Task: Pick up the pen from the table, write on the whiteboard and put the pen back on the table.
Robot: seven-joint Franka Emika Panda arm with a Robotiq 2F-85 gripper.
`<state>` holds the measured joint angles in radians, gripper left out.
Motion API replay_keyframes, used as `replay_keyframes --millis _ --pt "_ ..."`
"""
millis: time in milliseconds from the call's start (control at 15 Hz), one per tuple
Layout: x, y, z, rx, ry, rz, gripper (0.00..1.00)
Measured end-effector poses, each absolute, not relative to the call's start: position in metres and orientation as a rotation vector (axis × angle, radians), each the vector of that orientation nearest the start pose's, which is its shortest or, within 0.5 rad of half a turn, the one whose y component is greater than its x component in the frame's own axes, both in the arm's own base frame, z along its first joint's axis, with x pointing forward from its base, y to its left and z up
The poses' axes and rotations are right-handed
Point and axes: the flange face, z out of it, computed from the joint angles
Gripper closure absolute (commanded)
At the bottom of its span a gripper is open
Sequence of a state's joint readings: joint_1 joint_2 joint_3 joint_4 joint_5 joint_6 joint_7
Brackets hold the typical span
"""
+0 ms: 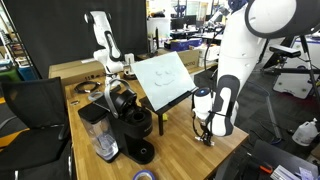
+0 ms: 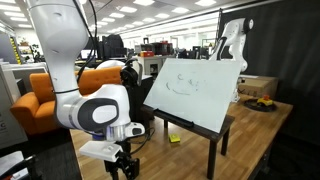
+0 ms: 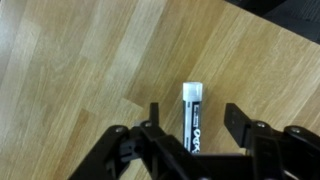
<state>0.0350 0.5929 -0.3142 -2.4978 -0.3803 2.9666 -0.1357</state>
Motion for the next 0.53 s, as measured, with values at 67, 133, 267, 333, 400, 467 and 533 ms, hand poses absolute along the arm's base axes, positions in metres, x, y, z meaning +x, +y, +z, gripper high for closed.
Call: replay_keyframes --millis 67,133,267,333,400,467,533 --pt "0.407 -0.116 0.062 -3.288 -0.464 0.272 0.00" --pt "0.407 -0.114 0.064 -3.289 -0.468 0.259 0.00" --pt "0.405 -0.110 0.071 -3.289 -0.475 0.231 0.00" --pt "0.404 -0.108 0.077 -3.288 -0.477 0.216 0.00" --pt "0.403 -0.106 0.083 -3.287 -0.476 0.199 0.00" --pt "0.402 -0.104 0.092 -3.287 -0.472 0.177 0.00" --pt "0.402 -0.102 0.101 -3.285 -0.465 0.149 0.00"
